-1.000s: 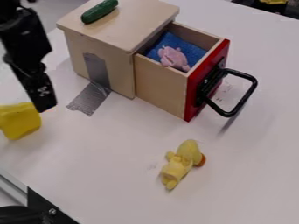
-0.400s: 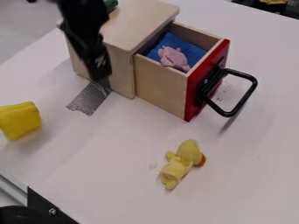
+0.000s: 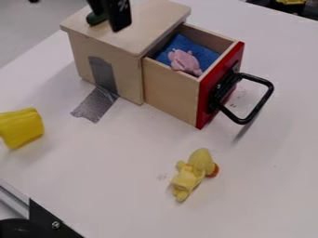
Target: Move the pickle to the right side of the pepper
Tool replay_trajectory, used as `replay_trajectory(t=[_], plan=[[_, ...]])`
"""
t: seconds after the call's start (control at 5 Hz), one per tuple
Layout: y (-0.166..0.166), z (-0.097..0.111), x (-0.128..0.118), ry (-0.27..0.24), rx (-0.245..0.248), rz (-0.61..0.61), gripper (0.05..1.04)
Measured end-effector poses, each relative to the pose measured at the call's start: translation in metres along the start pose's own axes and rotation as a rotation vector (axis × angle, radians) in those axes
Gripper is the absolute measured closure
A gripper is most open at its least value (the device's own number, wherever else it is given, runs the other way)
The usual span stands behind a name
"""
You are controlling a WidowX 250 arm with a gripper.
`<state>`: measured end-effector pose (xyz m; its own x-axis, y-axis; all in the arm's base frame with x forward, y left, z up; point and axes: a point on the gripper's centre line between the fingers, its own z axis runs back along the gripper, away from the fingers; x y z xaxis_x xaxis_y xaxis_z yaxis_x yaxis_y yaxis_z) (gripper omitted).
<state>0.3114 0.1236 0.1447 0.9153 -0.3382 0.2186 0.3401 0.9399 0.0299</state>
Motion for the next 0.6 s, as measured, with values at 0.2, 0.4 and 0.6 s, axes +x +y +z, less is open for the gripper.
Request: replay_trajectory(t=[0.2,0.4,0.6], plan=[[0.021,-0.015,0.017,0.031,-0.015,0.043,0.083],[0.041,-0.025,0.026,0.072,0.004,0.063,0.083],[0.05,-0.035,0.028,0.103,0.0,0.086,0.083]])
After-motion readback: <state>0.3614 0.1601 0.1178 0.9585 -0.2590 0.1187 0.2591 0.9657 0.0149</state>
